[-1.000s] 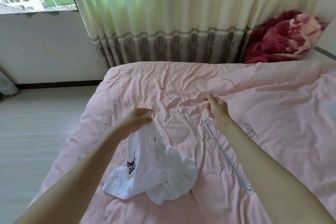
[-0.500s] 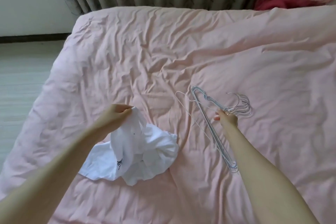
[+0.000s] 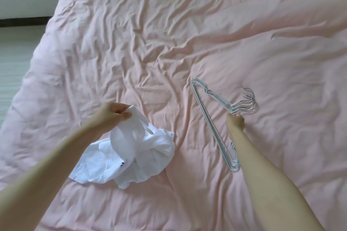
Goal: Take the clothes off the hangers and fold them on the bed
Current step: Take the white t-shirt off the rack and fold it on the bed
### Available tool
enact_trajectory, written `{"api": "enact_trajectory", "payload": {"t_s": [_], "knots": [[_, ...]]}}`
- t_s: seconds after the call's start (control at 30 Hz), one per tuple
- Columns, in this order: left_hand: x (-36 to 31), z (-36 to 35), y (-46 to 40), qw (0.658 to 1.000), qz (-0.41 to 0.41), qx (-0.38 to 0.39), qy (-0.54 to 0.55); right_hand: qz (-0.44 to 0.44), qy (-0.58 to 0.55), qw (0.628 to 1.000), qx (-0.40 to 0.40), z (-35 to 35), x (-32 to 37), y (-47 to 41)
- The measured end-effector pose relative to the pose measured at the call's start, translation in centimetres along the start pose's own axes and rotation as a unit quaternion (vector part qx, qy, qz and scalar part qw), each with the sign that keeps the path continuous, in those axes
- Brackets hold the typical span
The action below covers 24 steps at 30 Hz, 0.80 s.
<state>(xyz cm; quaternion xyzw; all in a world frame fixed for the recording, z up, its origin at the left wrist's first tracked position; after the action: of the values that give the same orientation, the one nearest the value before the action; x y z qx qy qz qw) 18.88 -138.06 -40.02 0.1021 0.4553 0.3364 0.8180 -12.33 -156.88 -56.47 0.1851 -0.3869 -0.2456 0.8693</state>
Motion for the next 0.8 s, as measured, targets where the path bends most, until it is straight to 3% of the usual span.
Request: {"api": "enact_trajectory", "payload": {"t_s": [0.1, 0.23, 0.43, 0.67, 0.8], "knots": [[0.2, 0.0, 0.1, 0.999, 0.024, -0.029, -0.005, 0.017, 0.004, 1.0, 0.02, -0.5, 0.3, 2.1], [0.3, 1.0, 1.5, 1.0, 0.019, -0.024, -0.001, 0.086, -0.001, 0.982, 0.168, -3.8, 2.5, 8.0], [0.6, 5.3, 5.4, 0.999, -0.015, -0.036, 0.006, 0.279, 0.085, 0.885, 0.364, -8.9, 7.3, 20.7], [-0.2, 13.4, 12.5, 0.989, -0.114, -0.088, 0.017, 0.421, 0.196, 0.818, 0.34, -11.1, 12.2, 30.3], [-0.4, 18.4, 16.0, 0.973, -0.169, -0.156, 0.019, 0.443, 0.236, 0.831, 0.238, -10.8, 13.4, 33.1]]}}
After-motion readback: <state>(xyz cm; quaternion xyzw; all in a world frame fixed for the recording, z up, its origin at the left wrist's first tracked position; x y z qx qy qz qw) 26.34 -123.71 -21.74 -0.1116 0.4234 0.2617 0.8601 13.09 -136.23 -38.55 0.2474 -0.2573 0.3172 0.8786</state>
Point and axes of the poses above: each hand's wrist, its own y-axis away from the middle knuckle, its own z-axis out of the back of the hand, x = y × z, the point moved 4 cm from there along -y, towards the middle knuckle
